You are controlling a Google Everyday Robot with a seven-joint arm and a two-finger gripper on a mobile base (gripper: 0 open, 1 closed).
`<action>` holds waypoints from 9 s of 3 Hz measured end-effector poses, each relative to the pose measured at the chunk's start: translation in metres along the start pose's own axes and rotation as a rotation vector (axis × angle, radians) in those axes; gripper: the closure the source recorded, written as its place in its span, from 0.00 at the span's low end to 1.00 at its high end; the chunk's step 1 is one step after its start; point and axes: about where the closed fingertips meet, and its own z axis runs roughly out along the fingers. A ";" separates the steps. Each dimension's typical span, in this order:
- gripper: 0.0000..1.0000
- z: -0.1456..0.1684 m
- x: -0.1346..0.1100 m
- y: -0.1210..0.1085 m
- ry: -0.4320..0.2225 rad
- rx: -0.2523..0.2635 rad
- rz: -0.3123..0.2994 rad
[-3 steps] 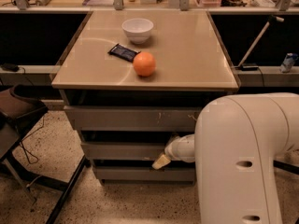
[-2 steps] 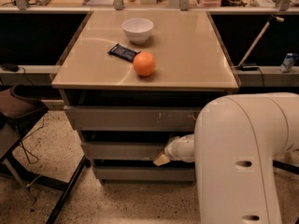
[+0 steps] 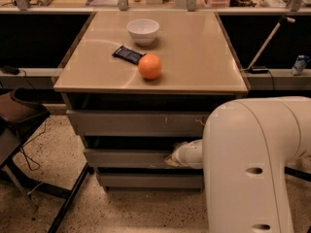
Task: Open middle drawer
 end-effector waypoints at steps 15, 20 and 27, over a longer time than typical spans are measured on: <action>1.00 -0.085 0.037 0.163 -0.139 -0.026 -0.318; 1.00 -0.113 0.058 0.194 -0.279 -0.041 -0.301; 1.00 -0.127 0.068 0.232 -0.283 -0.090 -0.349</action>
Offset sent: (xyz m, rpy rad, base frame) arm -0.1464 -0.0096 0.0241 0.1427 -0.1813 0.0597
